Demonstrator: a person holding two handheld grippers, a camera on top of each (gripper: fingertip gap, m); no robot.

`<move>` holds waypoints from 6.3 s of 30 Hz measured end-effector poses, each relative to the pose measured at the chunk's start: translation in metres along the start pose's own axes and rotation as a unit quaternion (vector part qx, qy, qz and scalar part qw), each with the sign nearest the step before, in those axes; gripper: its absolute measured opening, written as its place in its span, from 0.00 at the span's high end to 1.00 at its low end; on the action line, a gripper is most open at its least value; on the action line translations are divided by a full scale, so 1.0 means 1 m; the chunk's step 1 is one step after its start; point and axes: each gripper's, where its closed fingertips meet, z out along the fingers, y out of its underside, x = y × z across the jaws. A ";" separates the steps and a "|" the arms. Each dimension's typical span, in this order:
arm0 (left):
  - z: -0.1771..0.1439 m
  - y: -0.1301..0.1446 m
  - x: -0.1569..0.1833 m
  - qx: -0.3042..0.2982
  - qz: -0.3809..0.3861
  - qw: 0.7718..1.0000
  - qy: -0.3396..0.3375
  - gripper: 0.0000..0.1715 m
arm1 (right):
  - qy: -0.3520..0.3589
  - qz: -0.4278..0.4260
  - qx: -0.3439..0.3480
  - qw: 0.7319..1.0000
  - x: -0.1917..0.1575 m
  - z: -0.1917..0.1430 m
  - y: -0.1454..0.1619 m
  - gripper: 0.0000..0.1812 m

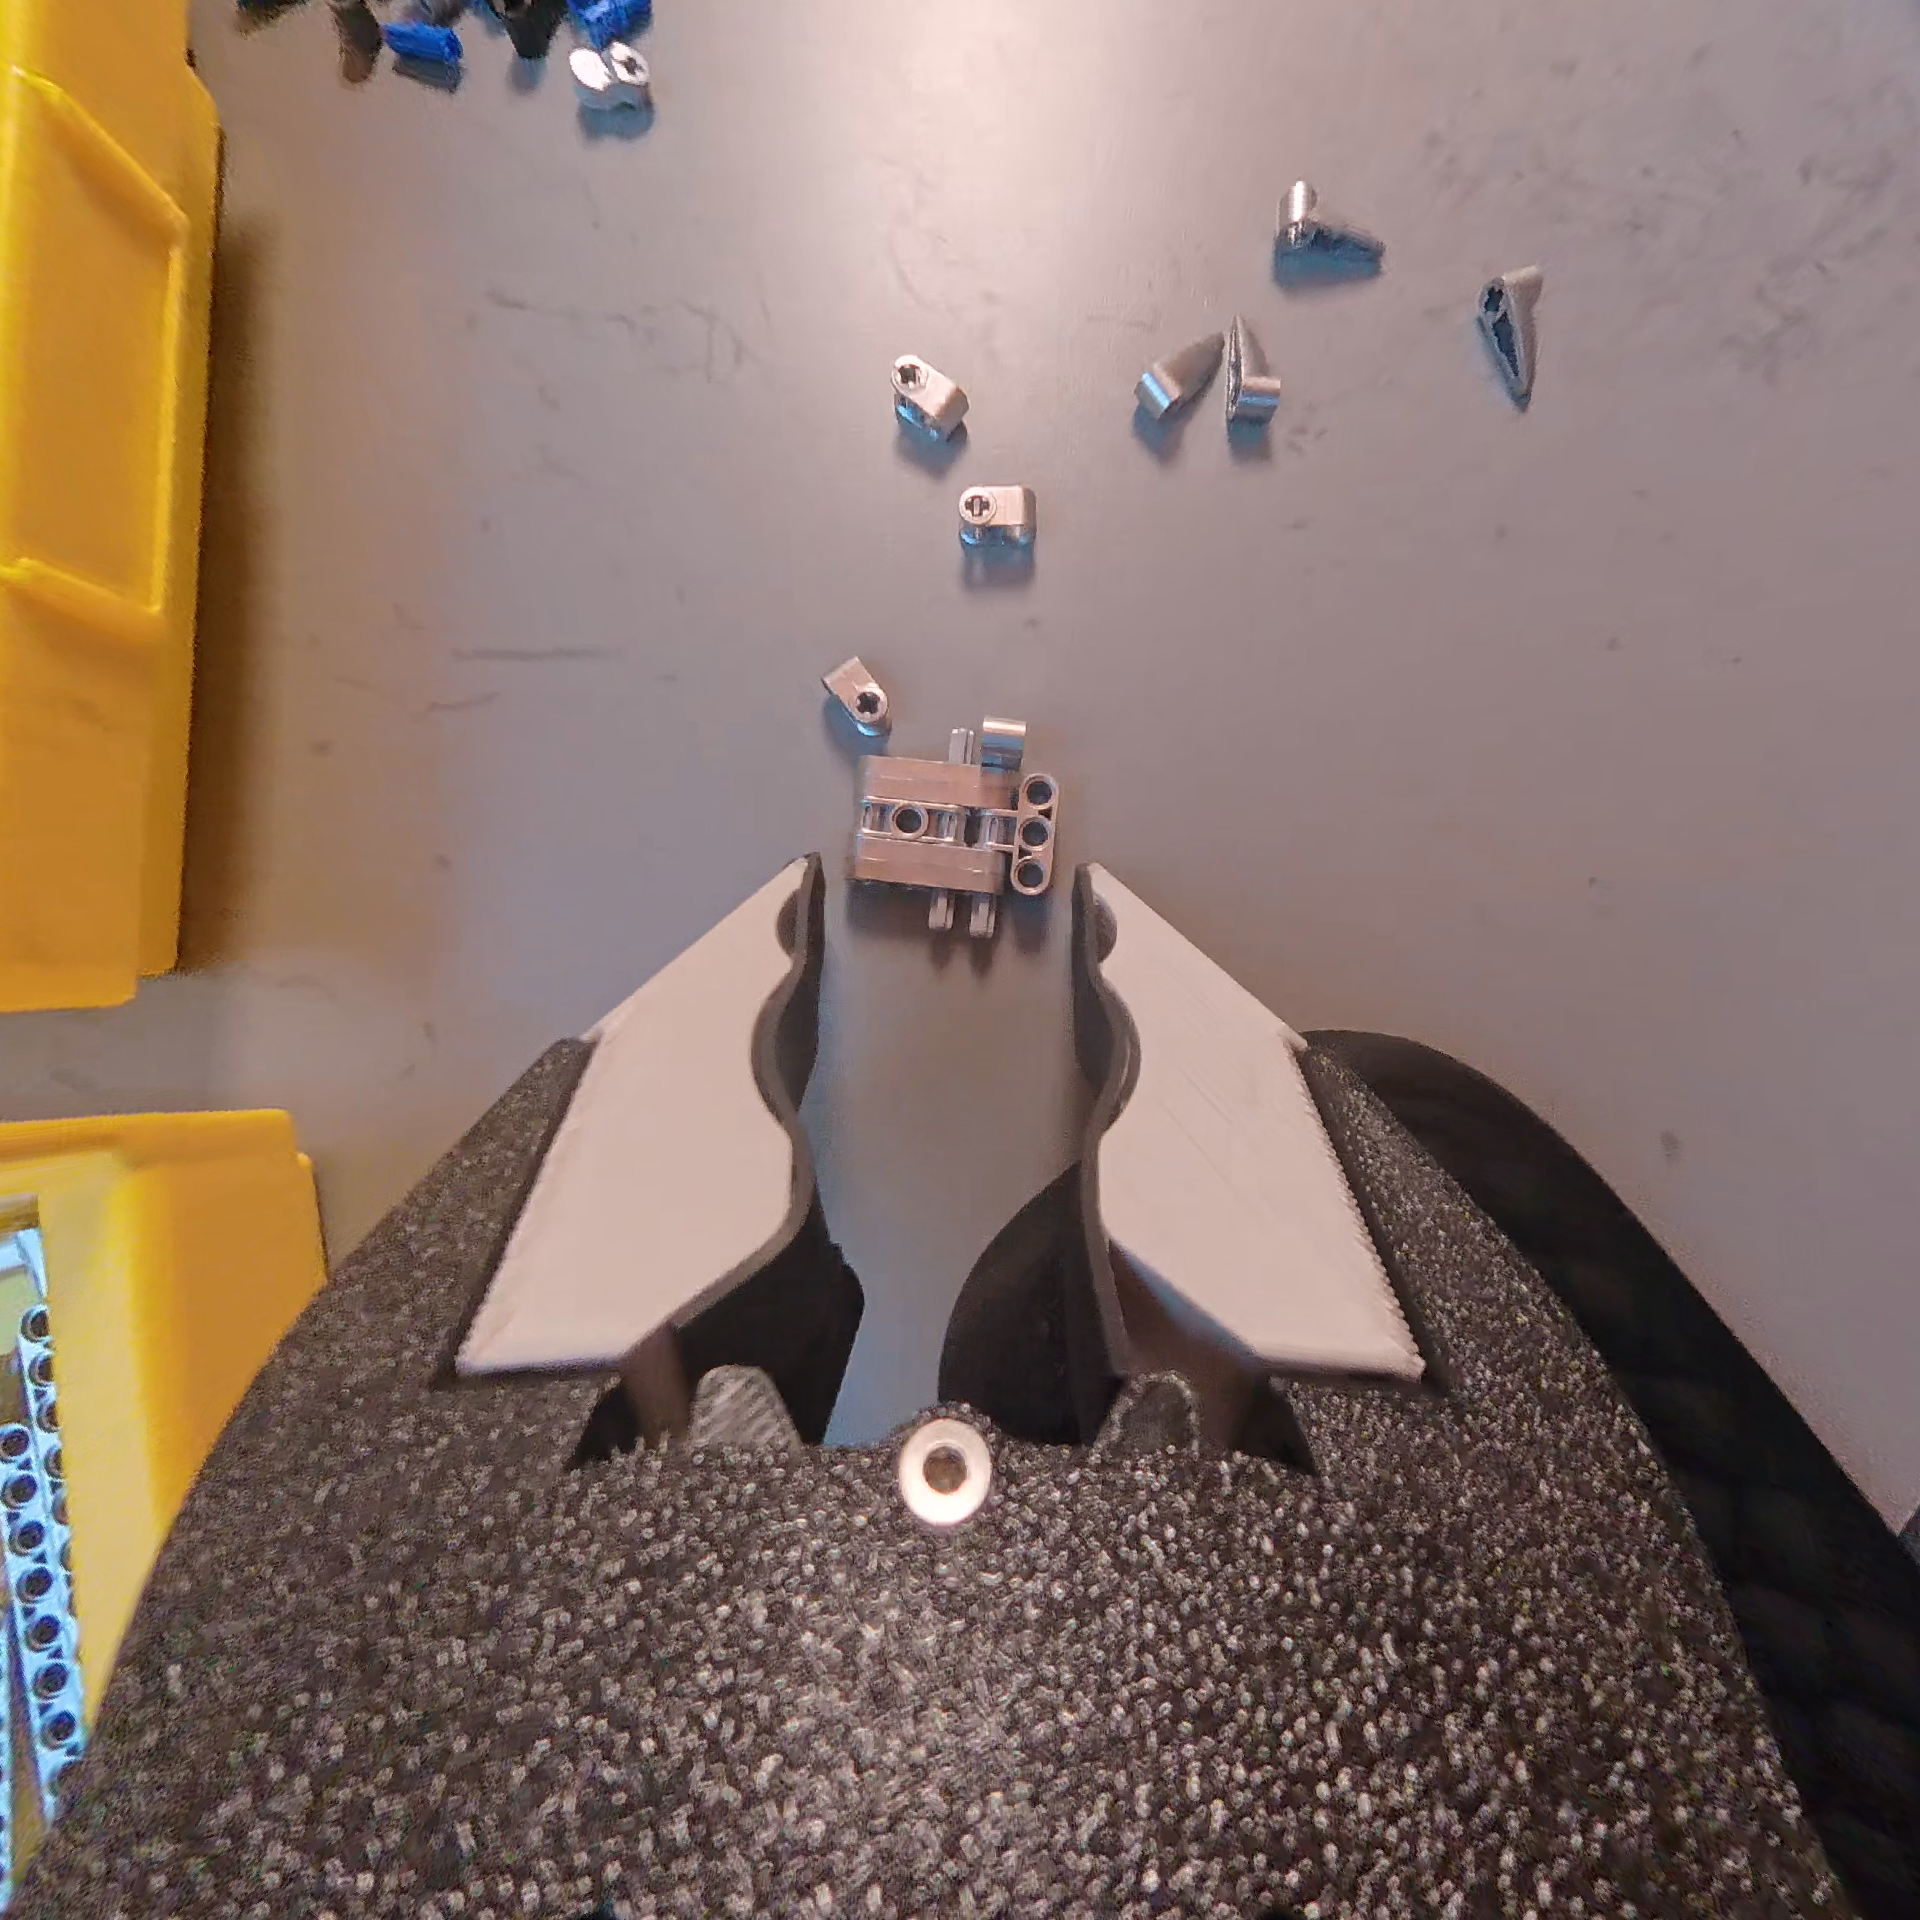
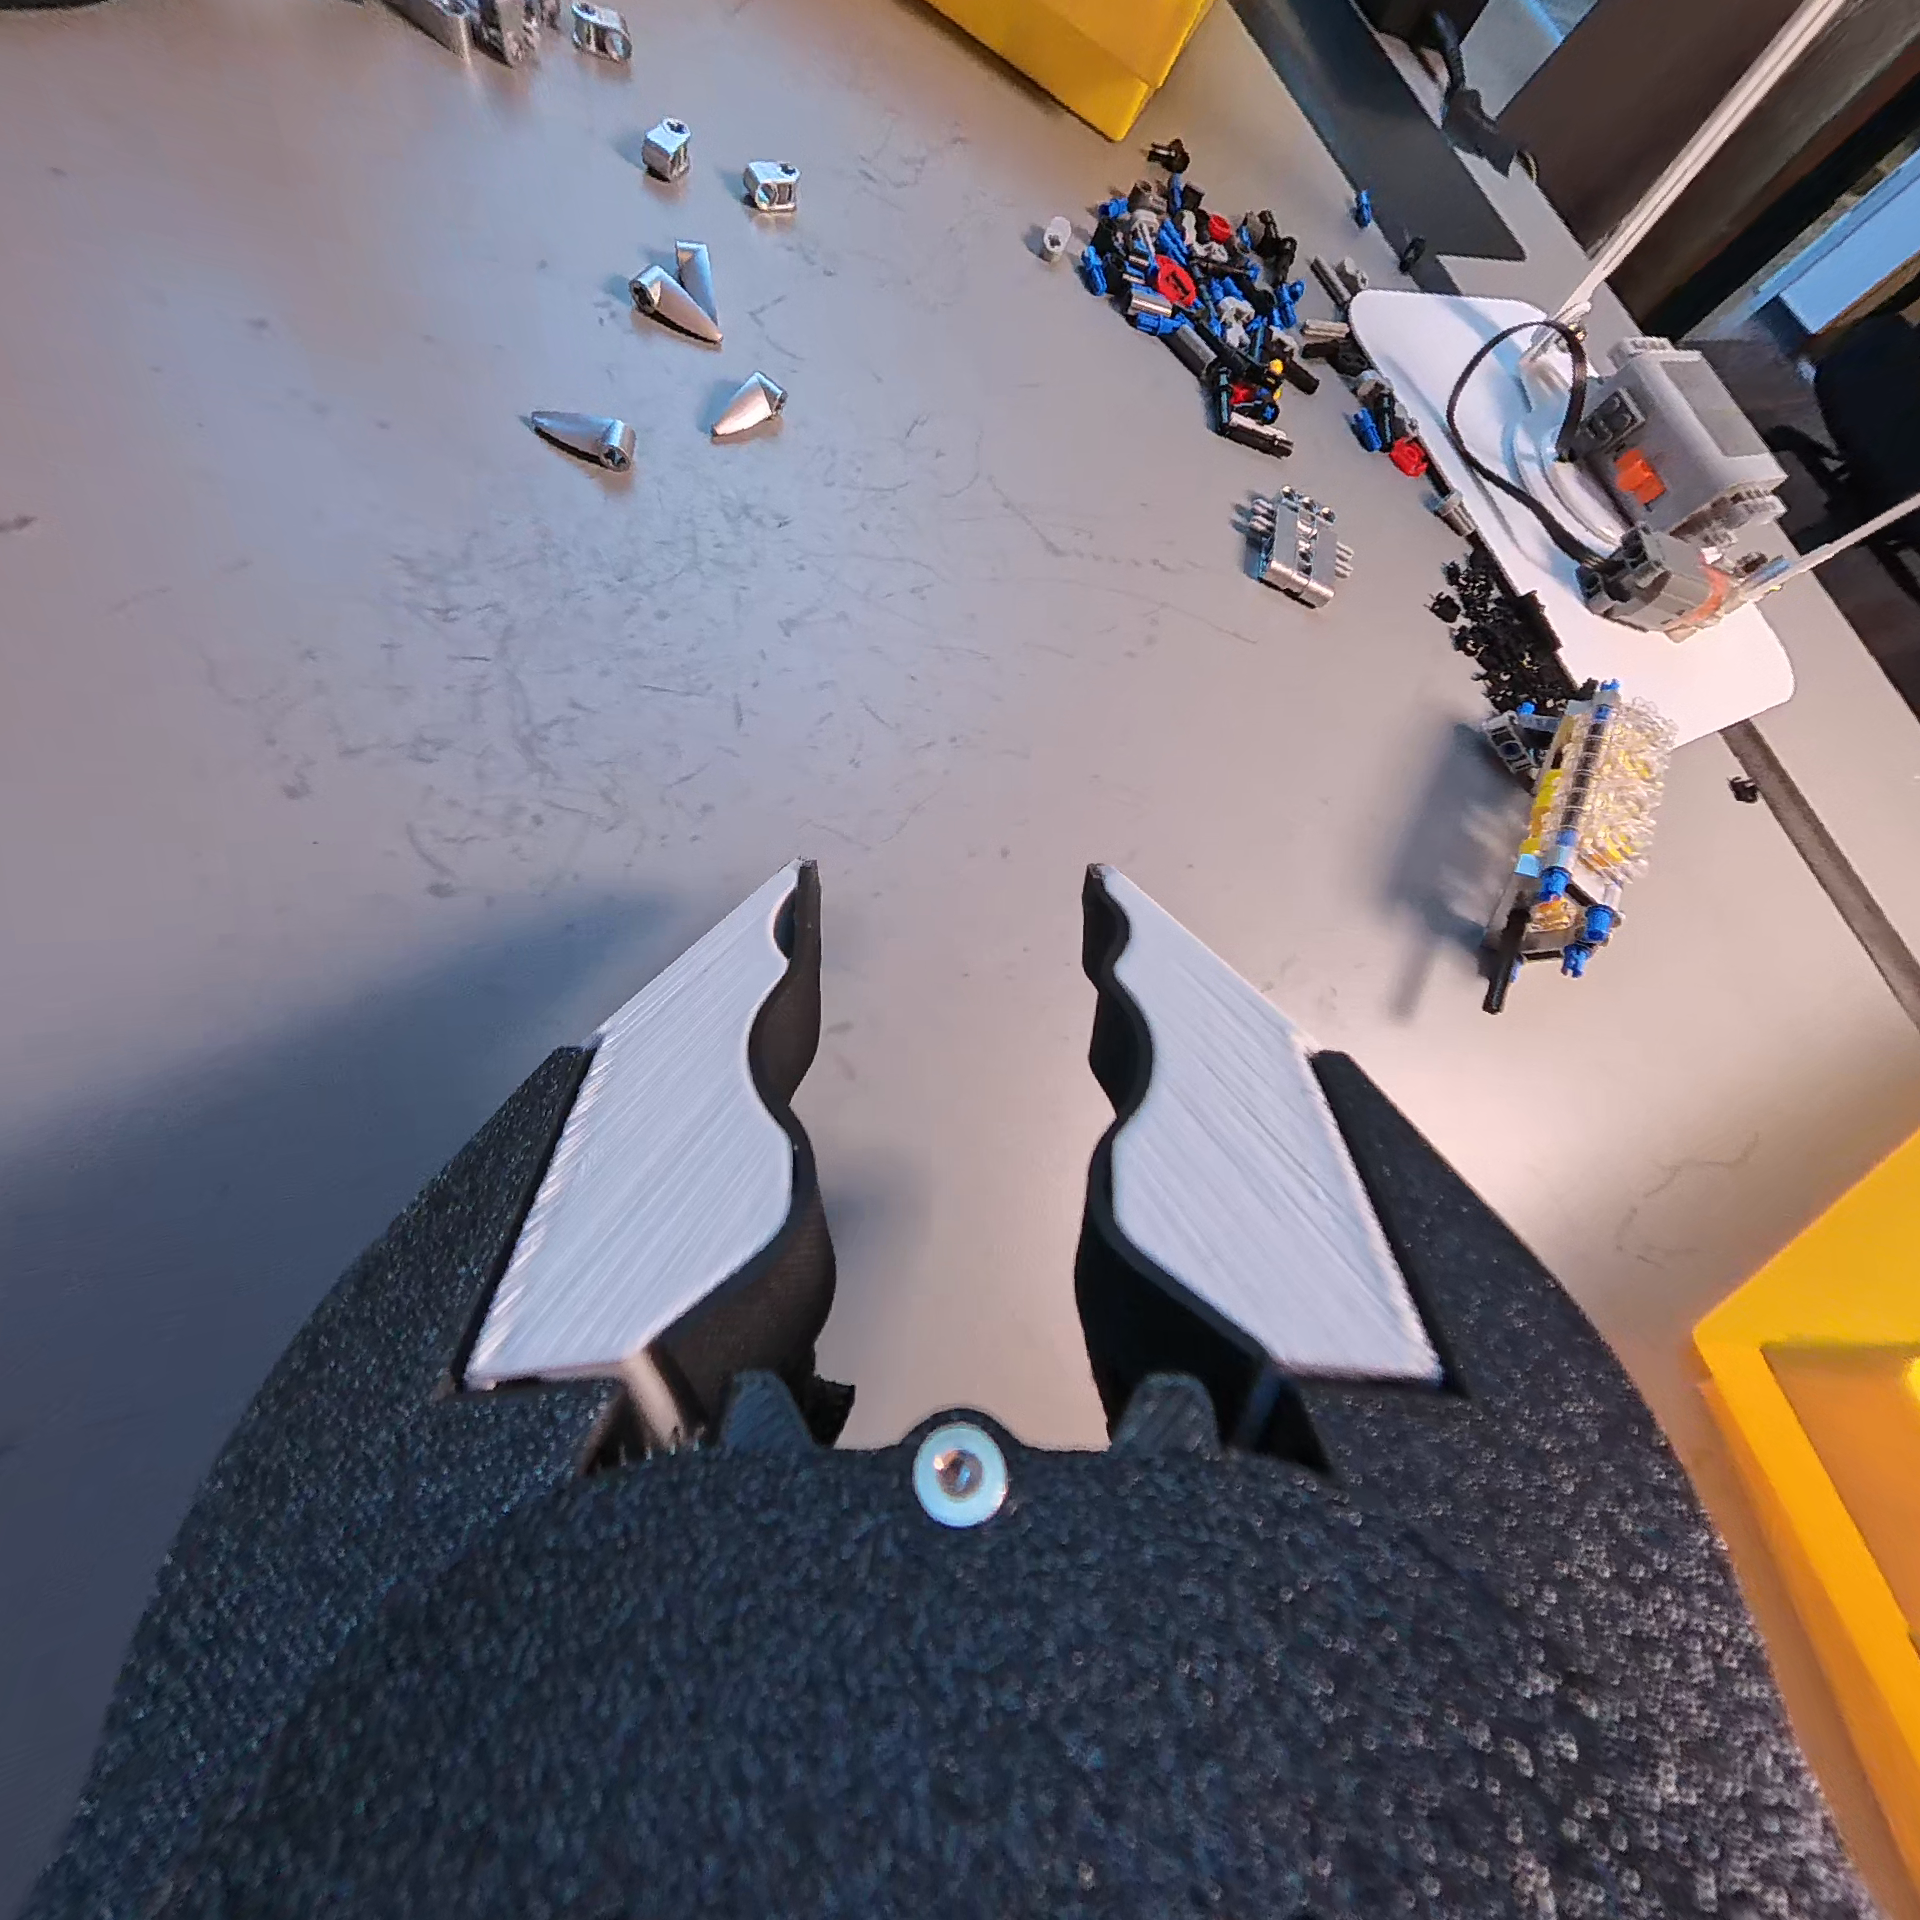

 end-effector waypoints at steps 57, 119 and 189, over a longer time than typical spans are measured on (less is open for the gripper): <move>0.012 -0.021 -0.083 -0.035 -0.108 0.978 -0.174 1.00 | 0.003 -0.003 0.021 1.000 0.000 -0.006 -0.005 0.74; -0.079 -0.022 0.014 0.257 -0.024 0.944 -0.207 0.85 | -0.334 -0.161 0.013 0.928 -0.134 0.099 -0.114 0.62; 0.005 -0.081 0.079 0.108 0.056 0.992 -0.007 1.00 | -0.092 0.093 0.163 0.978 -0.016 -0.066 -0.041 0.73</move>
